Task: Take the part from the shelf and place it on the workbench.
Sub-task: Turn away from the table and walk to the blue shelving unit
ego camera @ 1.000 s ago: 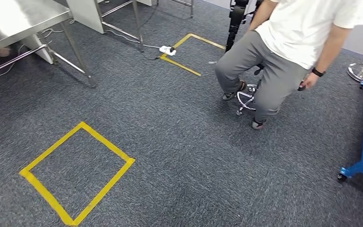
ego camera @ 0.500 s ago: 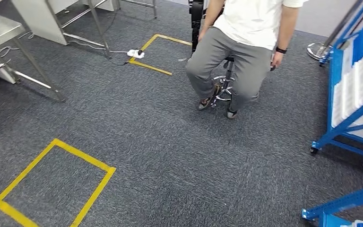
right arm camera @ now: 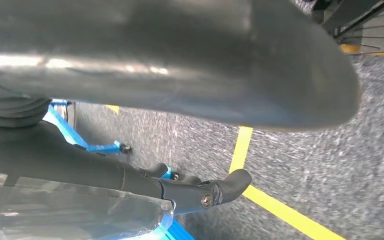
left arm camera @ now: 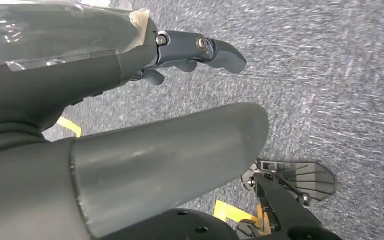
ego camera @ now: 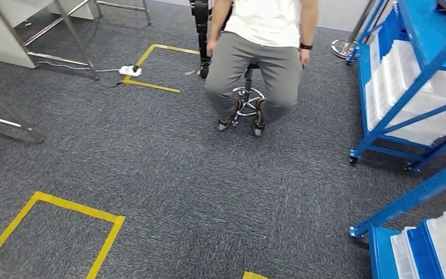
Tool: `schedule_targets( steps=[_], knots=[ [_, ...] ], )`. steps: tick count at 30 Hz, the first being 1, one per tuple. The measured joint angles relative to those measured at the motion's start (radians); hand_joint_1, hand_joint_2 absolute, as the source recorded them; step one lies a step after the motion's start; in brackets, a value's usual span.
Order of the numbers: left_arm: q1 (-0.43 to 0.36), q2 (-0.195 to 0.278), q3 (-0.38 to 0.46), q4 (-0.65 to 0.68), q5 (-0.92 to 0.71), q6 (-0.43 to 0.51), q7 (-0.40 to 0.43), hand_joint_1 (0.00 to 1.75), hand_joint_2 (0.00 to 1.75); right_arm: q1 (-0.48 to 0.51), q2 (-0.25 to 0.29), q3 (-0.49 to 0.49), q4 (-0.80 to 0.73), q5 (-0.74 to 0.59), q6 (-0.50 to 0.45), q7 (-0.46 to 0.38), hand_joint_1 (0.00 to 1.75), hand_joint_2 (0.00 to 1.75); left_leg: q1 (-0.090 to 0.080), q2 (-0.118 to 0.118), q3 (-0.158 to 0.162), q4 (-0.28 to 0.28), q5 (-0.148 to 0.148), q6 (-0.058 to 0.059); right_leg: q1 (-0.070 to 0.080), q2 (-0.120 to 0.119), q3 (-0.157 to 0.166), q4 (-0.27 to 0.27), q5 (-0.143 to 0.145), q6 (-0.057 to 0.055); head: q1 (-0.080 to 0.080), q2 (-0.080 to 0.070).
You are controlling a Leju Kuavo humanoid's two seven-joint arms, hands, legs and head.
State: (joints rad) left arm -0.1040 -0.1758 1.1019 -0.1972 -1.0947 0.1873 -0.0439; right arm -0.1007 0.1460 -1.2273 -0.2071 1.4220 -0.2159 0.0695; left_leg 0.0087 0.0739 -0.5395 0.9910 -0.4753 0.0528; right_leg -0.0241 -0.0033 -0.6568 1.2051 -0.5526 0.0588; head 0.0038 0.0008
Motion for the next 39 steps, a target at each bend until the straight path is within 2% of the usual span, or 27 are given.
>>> schedule_targets(
  steps=[2,3,4,6,7,9,11,12,13,14,15,17,19,21,23,24,26,28,29,30,31,33,34,35,36,37,39],
  knots=[
    [-0.001,0.001,0.0,0.0,-0.001,0.0,0.0,0.0,0.0,-0.002,0.001,0.001,0.0,0.0,0.0,0.0,0.0,0.0,-0.003,0.022,0.005,0.002,-0.003,-0.009,0.001,-0.051,0.087,-0.149,0.047,0.007,0.001,0.0],
    [-0.001,0.002,0.0,0.0,-0.001,0.0,0.0,0.0,0.0,-0.003,0.002,0.001,0.0,0.0,0.0,0.0,0.0,0.0,-0.006,0.032,0.008,0.003,-0.006,-0.016,0.003,-0.07,0.112,-0.196,0.063,0.002,0.0,0.0],
    [-0.001,0.003,0.0,-0.001,-0.001,0.0,0.0,0.0,0.0,-0.004,0.002,0.002,0.0,0.0,0.0,0.0,0.0,0.0,-0.008,0.041,0.012,0.004,-0.008,-0.022,0.007,-0.08,0.117,-0.211,0.07,-0.007,-0.001,0.0],
    [-0.003,0.003,0.0,-0.001,-0.001,0.0,0.0,0.0,0.0,-0.004,0.002,0.002,0.0,0.0,0.0,0.001,0.0,0.0,-0.006,0.059,0.017,0.006,-0.011,-0.034,0.009,-0.058,0.113,-0.208,0.078,-0.023,-0.004,0.0],
    [-0.005,0.003,0.0,-0.001,-0.001,0.0,0.0,0.0,0.0,-0.003,0.002,0.002,0.0,0.0,0.0,0.001,0.0,0.0,-0.003,0.052,0.017,0.012,-0.017,-0.04,0.006,-0.047,0.114,-0.208,0.081,-0.029,-0.006,0.0],
    [-0.006,0.003,0.0,-0.001,-0.002,0.0,-0.001,0.0,0.0,-0.004,0.003,0.002,0.0,0.0,0.0,0.002,0.0,0.0,0.005,0.0,-0.003,0.062,-0.057,-0.049,-0.001,-0.023,0.115,-0.209,0.089,-0.046,-0.011,0.0],
    [-0.003,0.004,0.0,-0.001,-0.003,0.0,-0.001,0.0,0.0,-0.005,0.003,0.002,0.0,0.0,0.0,0.002,0.0,0.0,0.009,-0.057,-0.057,0.178,-0.122,-0.05,0.005,0.001,0.107,-0.208,0.095,-0.061,-0.015,0.0],
    [-0.001,0.004,0.0,-0.001,-0.003,0.0,-0.001,0.0,0.0,-0.005,0.003,0.002,0.0,-0.001,0.0,0.002,0.0,0.0,0.009,-0.069,-0.085,0.234,-0.145,-0.05,0.01,0.016,0.102,-0.207,0.097,-0.065,-0.016,0.0],
    [0.001,0.005,0.0,-0.001,-0.003,0.001,-0.001,0.0,0.0,-0.004,0.003,0.002,0.0,-0.001,0.0,0.002,0.0,0.0,0.009,-0.073,-0.102,0.263,-0.147,-0.048,0.014,0.03,0.099,-0.206,0.098,-0.067,-0.016,0.0],
    [0.002,0.005,0.0,-0.001,-0.003,0.0,-0.001,0.0,0.0,-0.003,0.004,0.002,0.0,-0.002,0.0,0.002,0.0,0.0,0.009,-0.076,-0.101,0.256,-0.131,-0.045,0.017,0.046,0.096,-0.204,0.1,-0.069,-0.016,0.0],
    [0.002,0.005,0.0,-0.001,-0.004,0.0,-0.001,0.0,0.0,-0.001,0.004,0.002,0.0,-0.002,0.0,0.002,0.0,0.0,0.009,-0.081,-0.08,0.211,-0.098,-0.042,0.019,0.06,0.094,-0.201,0.1,-0.069,-0.016,0.0],
    [0.001,0.007,0.0,-0.001,-0.005,-0.003,-0.002,0.0,0.0,-0.001,0.004,0.003,0.0,-0.002,0.0,0.002,0.0,0.0,0.007,-0.111,-0.021,0.091,-0.045,-0.034,0.022,0.084,0.091,-0.195,0.103,-0.067,-0.016,0.0],
    [0.0,0.009,0.0,0.0,-0.007,-0.005,-0.002,0.0,0.0,-0.003,0.006,0.003,0.0,-0.006,-0.001,0.0,0.0,0.0,-0.001,-0.13,0.005,0.035,-0.032,-0.028,0.023,0.101,0.085,-0.194,0.107,-0.058,-0.015,0.0],
    [-0.003,0.01,0.0,0.0,-0.014,-0.004,0.003,0.0,0.0,-0.002,0.007,0.002,0.0,-0.019,-0.004,-0.006,0.0,0.0,-0.008,-0.118,0.004,0.029,-0.026,-0.016,0.024,0.116,0.075,-0.198,0.114,-0.046,-0.016,0.0],
    [-0.004,0.01,0.0,0.0,-0.022,-0.005,0.006,0.0,0.0,-0.001,0.007,0.0,0.0,-0.035,-0.008,-0.01,0.0,0.0,-0.007,-0.096,0.007,0.01,-0.01,-0.001,0.027,0.102,0.059,-0.183,0.107,-0.039,-0.014,0.0],
    [-0.004,0.009,-0.001,0.0,-0.025,-0.008,0.006,0.0,0.0,-0.002,0.007,-0.001,0.0,-0.041,-0.011,-0.009,0.0,0.0,-0.006,-0.083,0.008,-0.001,-0.002,0.005,0.028,0.082,0.039,-0.151,0.088,-0.04,-0.011,0.0],
    [-0.003,0.007,-0.002,0.0,-0.032,-0.015,0.005,0.0,0.0,-0.004,0.007,-0.005,0.0,-0.049,-0.018,-0.005,0.0,0.0,-0.006,-0.056,0.005,-0.01,0.005,0.012,0.024,0.035,-0.019,-0.033,0.026,-0.044,-0.006,0.0],
    [0.0,0.007,-0.003,0.0,-0.035,-0.019,0.004,0.0,0.0,-0.002,0.008,-0.009,0.0,-0.054,-0.022,0.002,0.0,0.0,-0.007,-0.026,0.001,-0.01,0.006,0.012,0.015,0.019,-0.062,0.07,-0.015,-0.034,-0.004,0.0],
    [0.0,0.006,-0.003,0.0,-0.035,-0.02,0.004,0.0,0.0,0.001,0.008,-0.01,0.0,-0.055,-0.022,0.004,0.0,0.0,-0.007,-0.013,0.001,-0.009,0.006,0.01,0.01,0.014,-0.057,0.073,-0.014,-0.024,-0.004,0.0],
    [0.0,0.006,-0.004,0.0,-0.035,-0.021,0.004,0.0,0.0,0.003,0.008,-0.012,0.0,-0.056,-0.023,0.006,0.0,0.0,-0.006,0.0,0.001,-0.009,0.006,0.008,0.003,0.007,-0.03,0.034,0.001,-0.011,-0.004,0.0],
    [-0.001,0.006,-0.004,0.0,-0.035,-0.021,0.004,0.0,0.0,0.004,0.008,-0.012,0.0,-0.056,-0.023,0.007,0.0,0.0,-0.006,0.012,0.002,-0.007,0.004,0.003,-0.003,-0.011,0.013,-0.037,0.024,0.002,-0.004,0.0],
    [-0.001,0.008,-0.004,0.0,-0.035,-0.022,0.004,0.0,0.0,0.0,0.008,-0.014,0.0,-0.056,-0.024,0.008,0.0,0.0,-0.01,0.033,0.006,-0.001,-0.004,-0.011,-0.007,-0.07,0.087,-0.165,0.062,0.011,-0.001,0.0],
    [-0.001,0.008,-0.004,0.0,-0.035,-0.022,0.004,0.0,0.0,-0.002,0.009,-0.014,0.0,-0.055,-0.025,0.008,0.0,0.0,-0.012,0.044,0.01,0.002,-0.009,-0.019,-0.005,-0.089,0.104,-0.196,0.071,0.005,-0.003,0.0],
    [-0.002,0.008,-0.004,0.0,-0.035,-0.022,0.004,0.0,0.0,-0.003,0.009,-0.014,0.0,-0.055,-0.025,0.008,0.0,0.0,-0.014,0.055,0.014,0.004,-0.013,-0.026,0.0,-0.094,0.106,-0.204,0.075,-0.004,-0.004,0.0],
    [-0.004,0.008,-0.004,0.0,-0.035,-0.022,0.004,0.0,0.0,-0.003,0.009,-0.015,0.0,-0.054,-0.026,0.008,0.0,0.0,-0.012,0.067,0.019,0.004,-0.016,-0.032,0.003,-0.08,0.104,-0.204,0.077,-0.013,-0.007,0.0],
    [-0.006,0.007,-0.004,0.0,-0.035,-0.022,0.004,0.0,0.0,-0.003,0.008,-0.015,0.0,-0.053,-0.026,0.008,0.0,0.0,-0.007,0.07,0.022,0.006,-0.021,-0.039,-0.002,-0.065,0.104,-0.205,0.078,-0.022,-0.01,0.0],
    [-0.009,0.006,-0.004,0.0,-0.035,-0.021,0.004,0.0,0.0,-0.002,0.008,-0.016,0.0,-0.051,-0.027,0.007,0.0,0.0,0.003,0.023,0.009,0.048,-0.057,-0.051,-0.008,-0.039,0.109,-0.207,0.084,-0.04,-0.013,0.0]
  ],
)
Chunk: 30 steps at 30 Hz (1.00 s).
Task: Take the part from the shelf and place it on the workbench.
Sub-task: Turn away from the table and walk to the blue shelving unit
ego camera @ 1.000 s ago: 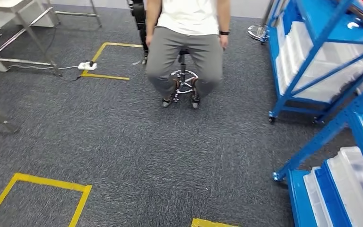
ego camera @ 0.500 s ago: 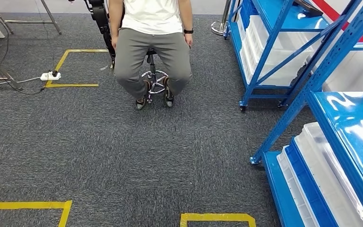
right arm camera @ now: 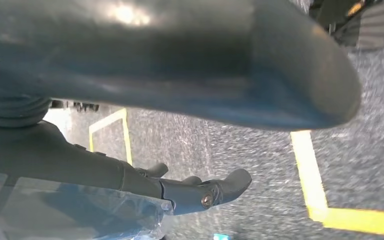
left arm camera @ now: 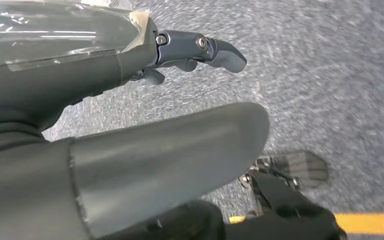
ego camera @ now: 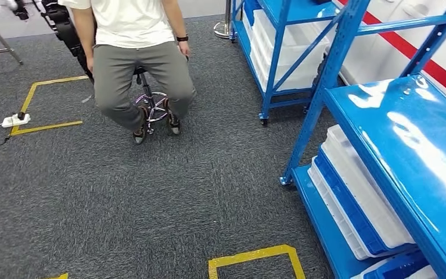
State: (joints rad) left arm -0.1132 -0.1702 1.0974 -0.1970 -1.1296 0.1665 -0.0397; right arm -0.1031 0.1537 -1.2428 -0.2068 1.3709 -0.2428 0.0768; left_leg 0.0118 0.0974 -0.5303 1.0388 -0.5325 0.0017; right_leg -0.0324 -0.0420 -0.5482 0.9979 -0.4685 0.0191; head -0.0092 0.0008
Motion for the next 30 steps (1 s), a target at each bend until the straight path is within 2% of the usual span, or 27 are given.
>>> schedule_targets(
  steps=[1,2,3,4,5,6,7,9,10,11,13,14,15,17,18,19,20,21,22,23,24,25,26,28,29,30],
  knots=[
    [0.0,0.0,0.0,0.0,0.0,0.0,0.0,0.0,0.0,0.0,0.0,0.0,0.0,0.0,-0.001,0.0,0.0,0.0,0.004,-0.038,-0.021,0.051,-0.034,-0.004,-0.003,0.013,0.001,-0.001,0.003,-0.008,-0.002,0.0],
    [0.002,0.0,0.0,0.0,0.0,0.001,0.0,0.0,0.0,-0.001,0.0,0.0,0.0,0.0,-0.001,-0.001,0.0,0.0,0.005,-0.072,-0.051,0.119,-0.073,-0.005,0.001,0.027,-0.001,0.0,0.006,-0.014,-0.004,0.0],
    [0.004,-0.001,0.0,0.0,-0.001,0.001,0.0,0.0,0.0,-0.001,0.0,0.0,0.0,0.0,-0.002,-0.002,0.0,0.0,0.006,-0.089,-0.084,0.188,-0.105,-0.004,0.005,0.041,-0.003,0.0,0.008,-0.019,-0.004,0.0],
    [0.006,-0.001,0.0,0.0,-0.002,0.001,0.0,0.0,0.0,-0.001,0.0,0.0,0.0,-0.001,-0.003,-0.002,0.0,0.0,0.006,-0.096,-0.111,0.237,-0.119,-0.004,0.008,0.057,-0.004,0.0,0.008,-0.021,-0.004,0.0],
    [0.007,-0.001,0.0,0.0,-0.003,0.001,0.0,0.0,0.0,0.0,0.0,0.0,0.0,-0.002,-0.004,-0.002,0.0,0.0,0.006,-0.099,-0.123,0.253,-0.112,-0.002,0.01,0.073,-0.004,0.001,0.009,-0.021,-0.004,0.0],
    [0.008,-0.001,0.0,0.0,-0.004,0.001,0.0,0.0,0.0,0.001,0.0,0.0,0.0,-0.003,-0.005,-0.002,0.0,0.0,0.007,-0.101,-0.117,0.229,-0.085,0.0,0.011,0.089,-0.003,0.002,0.009,-0.021,-0.004,0.0],
    [0.008,-0.001,0.0,0.0,-0.005,0.001,0.0,0.0,0.0,0.001,0.0,-0.001,0.0,-0.004,-0.006,-0.002,0.0,0.0,0.008,-0.108,-0.094,0.172,-0.044,0.002,0.012,0.105,-0.001,0.004,0.009,-0.021,-0.004,0.0],
    [0.007,-0.001,0.0,0.0,-0.007,0.001,0.0,0.0,0.0,-0.001,0.001,-0.001,0.0,-0.004,-0.008,-0.002,0.0,0.0,0.013,-0.15,-0.039,0.042,0.02,0.007,0.015,0.13,-0.003,0.008,0.008,-0.018,-0.005,0.0],
    [0.006,0.0,0.0,0.0,-0.008,0.001,0.0,0.0,0.0,-0.001,0.001,-0.001,0.0,-0.004,-0.008,-0.002,0.0,0.0,0.012,-0.167,-0.023,0.003,0.035,0.009,0.017,0.14,-0.007,0.009,0.009,-0.014,-0.004,0.0],
    [0.006,0.0,0.0,0.0,-0.009,0.001,0.0,0.0,0.0,-0.001,0.002,-0.001,0.0,-0.004,-0.009,-0.002,0.0,0.0,0.01,-0.177,-0.018,-0.013,0.037,0.012,0.019,0.149,-0.013,0.009,0.01,-0.007,-0.004,0.0],
    [0.004,0.0,-0.001,0.0,-0.011,0.001,0.0,0.0,0.0,0.0,0.003,-0.001,0.0,-0.005,-0.01,-0.002,0.0,0.0,0.004,-0.156,-0.017,-0.023,0.044,0.026,0.019,0.165,-0.025,0.003,0.016,0.01,-0.003,0.0],
    [0.003,-0.001,-0.001,0.0,-0.012,0.001,0.0,0.0,0.0,0.001,0.003,-0.002,0.0,-0.005,-0.011,-0.002,0.0,0.0,0.003,-0.146,-0.014,-0.033,0.05,0.035,0.019,0.157,-0.031,0.007,0.014,0.015,-0.003,0.0],
    [0.002,-0.002,-0.001,0.0,-0.012,0.001,-0.001,0.0,0.0,0.001,0.003,-0.002,0.0,-0.006,-0.012,-0.002,0.0,0.0,0.004,-0.133,-0.012,-0.043,0.058,0.044,0.02,0.138,-0.043,0.027,0.002,0.015,0.0,0.0],
    [0.003,-0.004,-0.001,0.0,-0.014,-0.001,-0.003,0.0,0.0,-0.002,0.004,-0.003,0.0,-0.007,-0.013,-0.002,0.0,0.0,0.003,-0.105,-0.009,-0.055,0.065,0.054,0.02,0.084,-0.091,0.126,-0.051,0.007,0.007,0.0],
    [0.004,-0.004,-0.001,0.0,-0.014,-0.001,-0.004,0.0,0.0,-0.003,0.004,-0.003,0.0,-0.008,-0.013,-0.002,0.0,0.0,0.001,-0.089,-0.01,-0.056,0.066,0.055,0.019,0.068,-0.123,0.193,-0.081,0.004,0.01,0.0],
    [0.005,-0.004,-0.001,0.0,-0.014,-0.002,-0.004,0.0,0.0,-0.003,0.005,-0.003,0.0,-0.008,-0.013,-0.002,0.0,0.0,0.0,-0.074,-0.011,-0.056,0.066,0.056,0.017,0.06,-0.149,0.247,-0.102,0.006,0.01,0.0],
    [0.006,-0.004,-0.001,0.0,-0.015,-0.002,-0.004,0.0,0.0,-0.002,0.005,-0.003,0.0,-0.009,-0.013,-0.002,0.0,0.0,-0.001,-0.06,-0.012,-0.055,0.066,0.055,0.016,0.055,-0.157,0.271,-0.108,0.012,0.01,0.0],
    [0.006,-0.004,-0.001,0.0,-0.015,-0.002,-0.004,0.0,0.0,0.0,0.005,-0.003,0.0,-0.01,-0.013,-0.002,0.0,0.0,-0.001,-0.047,-0.013,-0.055,0.065,0.055,0.014,0.051,-0.145,0.256,-0.1,0.022,0.011,0.0],
    [0.006,-0.004,-0.001,0.0,-0.015,-0.003,-0.004,0.0,0.0,0.001,0.004,-0.003,0.0,-0.011,-0.013,-0.002,0.0,0.0,-0.002,-0.036,-0.012,-0.055,0.064,0.053,0.013,0.041,-0.111,0.202,-0.081,0.032,0.011,0.0],
    [0.005,-0.005,-0.001,0.0,-0.015,-0.005,-0.004,0.0,0.0,0.001,0.004,-0.004,0.0,-0.012,-0.013,-0.002,0.0,0.0,-0.002,-0.025,-0.01,-0.054,0.063,0.05,0.012,0.016,-0.065,0.125,-0.058,0.039,0.012,0.0],
    [0.006,-0.005,-0.001,0.0,-0.015,-0.006,-0.005,0.0,0.0,-0.001,0.004,-0.004,0.0,-0.013,-0.013,-0.003,0.0,0.0,-0.005,-0.014,-0.007,-0.052,0.06,0.045,0.014,-0.01,-0.026,0.057,-0.036,0.04,0.013,0.0],
    [0.006,-0.005,-0.001,0.0,-0.015,-0.008,-0.006,0.0,0.0,-0.003,0.004,-0.004,0.0,-0.014,-0.013,-0.004,0.0,0.0,-0.008,-0.004,-0.003,-0.051,0.056,0.039,0.017,-0.03,0.001,0.01,-0.022,0.035,0.012,0.0],
    [0.005,-0.005,-0.001,0.0,-0.015,-0.009,-0.006,0.0,0.0,-0.005,0.004,-0.004,0.0,-0.015,-0.013,-0.005,0.0,0.0,-0.011,0.006,0.001,-0.05,0.052,0.032,0.02,-0.042,0.012,-0.012,-0.015,0.026,0.011,0.0],
    [0.002,-0.005,-0.001,0.0,-0.015,-0.009,-0.007,0.0,0.0,-0.004,0.003,-0.004,0.0,-0.016,-0.013,-0.006,0.0,0.0,-0.011,0.027,0.01,-0.049,0.046,0.02,0.023,-0.022,0.011,-0.014,-0.008,0.007,0.008,0.0],
    [0.0,-0.004,-0.001,0.0,-0.015,-0.009,-0.007,0.0,0.0,-0.003,0.003,-0.004,0.0,-0.016,-0.013,-0.006,0.0,0.0,-0.007,0.024,0.011,-0.044,0.04,0.014,0.018,-0.01,0.014,-0.015,-0.005,0.0,0.008,0.0],
    [-0.002,-0.004,-0.001,0.0,-0.015,-0.009,-0.008,0.0,0.0,-0.003,0.003,-0.005,0.0,-0.017,-0.013,-0.006,0.0,0.0,-0.003,0.007,0.006,-0.026,0.025,0.009,0.013,0.001,0.017,-0.016,-0.001,-0.008,0.007,0.0]
  ],
)
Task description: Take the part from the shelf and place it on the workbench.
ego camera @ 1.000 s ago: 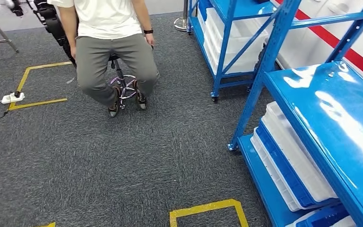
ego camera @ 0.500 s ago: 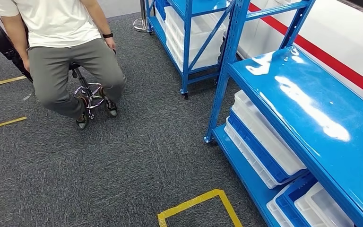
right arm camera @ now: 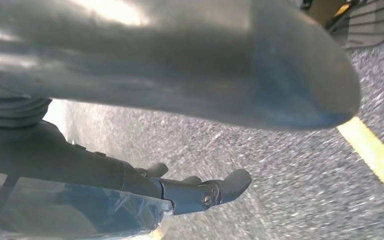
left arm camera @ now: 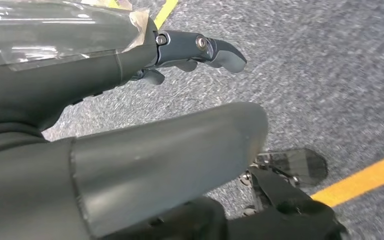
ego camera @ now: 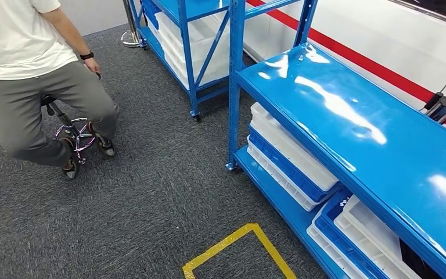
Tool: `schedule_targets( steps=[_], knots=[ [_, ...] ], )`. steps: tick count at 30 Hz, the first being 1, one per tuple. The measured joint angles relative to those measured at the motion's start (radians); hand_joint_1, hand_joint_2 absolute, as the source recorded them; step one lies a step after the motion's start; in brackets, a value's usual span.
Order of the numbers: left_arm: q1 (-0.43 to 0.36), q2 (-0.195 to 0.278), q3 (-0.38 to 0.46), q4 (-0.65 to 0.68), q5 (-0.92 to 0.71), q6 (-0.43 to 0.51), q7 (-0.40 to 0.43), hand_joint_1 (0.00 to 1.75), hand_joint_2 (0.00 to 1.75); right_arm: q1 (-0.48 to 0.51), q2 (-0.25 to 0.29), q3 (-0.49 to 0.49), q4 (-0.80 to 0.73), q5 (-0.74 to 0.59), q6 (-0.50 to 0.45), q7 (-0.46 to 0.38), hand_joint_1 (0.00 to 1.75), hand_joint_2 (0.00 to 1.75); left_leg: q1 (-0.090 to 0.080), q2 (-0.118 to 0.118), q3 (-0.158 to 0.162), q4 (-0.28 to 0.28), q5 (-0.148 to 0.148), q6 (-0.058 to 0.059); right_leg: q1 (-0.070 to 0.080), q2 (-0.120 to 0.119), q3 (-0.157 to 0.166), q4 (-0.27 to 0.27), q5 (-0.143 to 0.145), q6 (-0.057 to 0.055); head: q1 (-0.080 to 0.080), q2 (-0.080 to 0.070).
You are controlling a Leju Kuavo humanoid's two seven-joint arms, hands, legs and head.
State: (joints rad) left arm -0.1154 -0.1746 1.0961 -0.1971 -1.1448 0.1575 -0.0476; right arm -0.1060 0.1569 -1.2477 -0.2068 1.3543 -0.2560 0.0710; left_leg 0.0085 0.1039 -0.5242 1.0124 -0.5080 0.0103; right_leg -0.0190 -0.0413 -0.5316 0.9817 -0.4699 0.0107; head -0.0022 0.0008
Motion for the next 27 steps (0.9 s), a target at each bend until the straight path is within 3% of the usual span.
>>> schedule_targets(
  steps=[1,3,4,5,6,7,9,10,12,14,15,16,17,19,21,22,23,25,27],
  knots=[
    [-0.001,0.0,0.0,0.0,0.0,0.0,0.0,0.0,0.0,0.0,0.0,0.0,0.0,-0.001,0.0,0.0,0.0,0.0,0.004,-0.028,-0.015,0.038,-0.028,-0.005,-0.005,0.011,0.002,-0.001,0.004,-0.008,-0.002,0.0],
    [0.001,0.001,0.0,0.0,-0.001,0.0,-0.001,0.0,0.0,-0.001,0.0,-0.001,0.0,-0.002,0.0,0.0,0.0,0.0,0.008,-0.086,-0.075,0.17,-0.103,-0.012,-0.006,0.035,-0.001,-0.001,0.008,-0.019,-0.005,0.0],
    [0.004,0.001,0.0,0.0,-0.001,0.0,-0.001,0.0,0.0,0.0,0.0,-0.001,0.0,-0.002,0.0,0.0,0.0,0.0,0.009,-0.098,-0.106,0.234,-0.129,-0.013,-0.004,0.049,-0.003,-0.001,0.009,-0.02,-0.006,0.0],
    [0.005,0.001,0.0,0.0,-0.001,0.0,-0.001,0.0,0.0,0.001,0.0,-0.002,0.0,-0.002,0.001,0.0,0.0,0.0,0.009,-0.103,-0.126,0.271,-0.135,-0.014,-0.002,0.063,-0.003,0.0,0.01,-0.021,-0.006,0.0],
    [0.007,0.001,0.0,0.0,-0.001,0.0,-0.001,0.0,0.0,0.002,0.0,-0.002,0.0,-0.002,0.001,0.0,0.0,0.0,0.01,-0.105,-0.128,0.267,-0.117,-0.013,-0.002,0.077,-0.002,0.001,0.01,-0.021,-0.006,0.0],
    [0.007,0.002,0.0,0.0,-0.001,0.0,-0.001,0.0,0.0,0.003,0.0,-0.002,0.0,-0.002,0.001,0.0,0.0,0.0,0.011,-0.108,-0.111,0.224,-0.081,-0.012,-0.002,0.092,-0.001,0.002,0.009,-0.021,-0.006,0.0],
    [0.008,0.002,0.0,0.0,-0.001,0.0,-0.001,0.0,0.0,0.003,0.001,-0.003,0.0,-0.002,0.002,0.0,0.0,0.0,0.016,-0.146,-0.052,0.085,-0.005,-0.007,0.001,0.117,0.001,0.004,0.009,-0.019,-0.007,0.0],
    [0.007,0.003,0.0,0.0,-0.001,0.0,-0.001,0.0,0.0,0.002,0.001,-0.003,0.0,-0.002,0.002,0.0,0.0,0.0,0.017,-0.165,-0.03,0.033,0.016,-0.005,0.003,0.128,-0.002,0.006,0.009,-0.016,-0.007,0.0],
    [0.006,0.004,0.0,0.0,-0.002,0.0,-0.001,0.0,0.0,0.001,0.002,-0.003,0.0,-0.002,0.002,0.0,0.0,0.0,0.014,-0.184,-0.017,-0.005,0.023,0.002,0.007,0.146,-0.013,0.006,0.012,-0.004,-0.007,0.0],
    [0.005,0.005,0.0,0.0,-0.003,-0.001,-0.001,0.0,0.0,0.003,0.002,-0.003,0.0,-0.003,0.002,0.0,0.0,0.0,0.007,-0.168,-0.017,-0.008,0.026,0.01,0.005,0.16,-0.023,0.003,0.016,0.009,-0.007,0.0],
    [0.005,0.004,0.0,0.0,-0.004,-0.001,-0.001,0.0,0.0,0.004,0.002,-0.004,0.0,-0.004,0.001,0.0,0.0,0.0,0.007,-0.159,-0.015,-0.014,0.031,0.017,0.005,0.159,-0.026,0.006,0.016,0.013,-0.007,0.0],
    [0.004,0.003,0.0,0.0,-0.006,-0.002,-0.001,0.0,0.0,0.004,0.001,-0.005,0.0,-0.005,0.001,0.0,0.0,0.0,0.008,-0.148,-0.012,-0.022,0.036,0.025,0.006,0.144,-0.034,0.02,0.008,0.015,-0.006,0.0],
    [0.004,0.002,0.0,0.0,-0.007,-0.002,-0.001,0.0,0.0,0.004,0.001,-0.005,0.0,-0.006,0.001,0.0,0.0,0.0,0.009,-0.134,-0.01,-0.031,0.041,0.033,0.007,0.122,-0.052,0.053,-0.011,0.014,-0.003,0.0],
    [0.005,0.001,0.0,0.0,-0.008,-0.004,-0.002,0.0,0.0,0.002,0.001,-0.006,0.0,-0.008,0.0,0.0,0.0,0.0,0.008,-0.105,-0.01,-0.037,0.045,0.041,0.007,0.071,-0.113,0.175,-0.071,0.006,0.003,0.0],
    [0.006,0.0,0.0,0.0,-0.008,-0.004,-0.001,0.0,0.0,0.003,0.001,-0.006,0.0,-0.008,0.0,0.0,0.0,0.0,0.006,-0.075,-0.013,-0.037,0.045,0.041,0.005,0.055,-0.166,0.285,-0.113,0.01,0.006,0.0],
    [0.006,0.0,0.0,0.0,-0.008,-0.004,-0.001,0.0,0.0,0.005,0.0,-0.006,0.0,-0.008,0.0,0.0,0.0,0.0,0.005,-0.062,-0.014,-0.036,0.045,0.041,0.003,0.052,-0.164,0.29,-0.11,0.019,0.006,0.0],
    [0.006,0.0,0.0,0.0,-0.009,-0.004,-0.001,0.0,0.0,0.007,0.0,-0.006,0.0,-0.007,0.0,0.001,0.0,0.0,0.005,-0.05,-0.014,-0.035,0.044,0.039,0.0,0.046,-0.142,0.255,-0.094,0.029,0.006,0.0],
    [0.006,-0.002,0.0,0.0,-0.009,-0.004,-0.001,0.0,0.0,0.007,-0.002,-0.006,0.0,-0.006,0.0,0.001,0.0,0.0,0.004,-0.029,-0.011,-0.032,0.04,0.032,-0.003,0.009,-0.059,0.108,-0.043,0.044,0.008,0.0],
    [0.005,-0.002,0.0,0.0,-0.01,-0.003,-0.001,0.0,0.0,0.004,-0.002,-0.006,0.0,-0.006,0.0,0.001,0.0,0.0,0.0,-0.015,-0.008,-0.027,0.034,0.022,-0.001,-0.026,-0.01,0.016,-0.014,0.042,0.009,0.0]
  ],
)
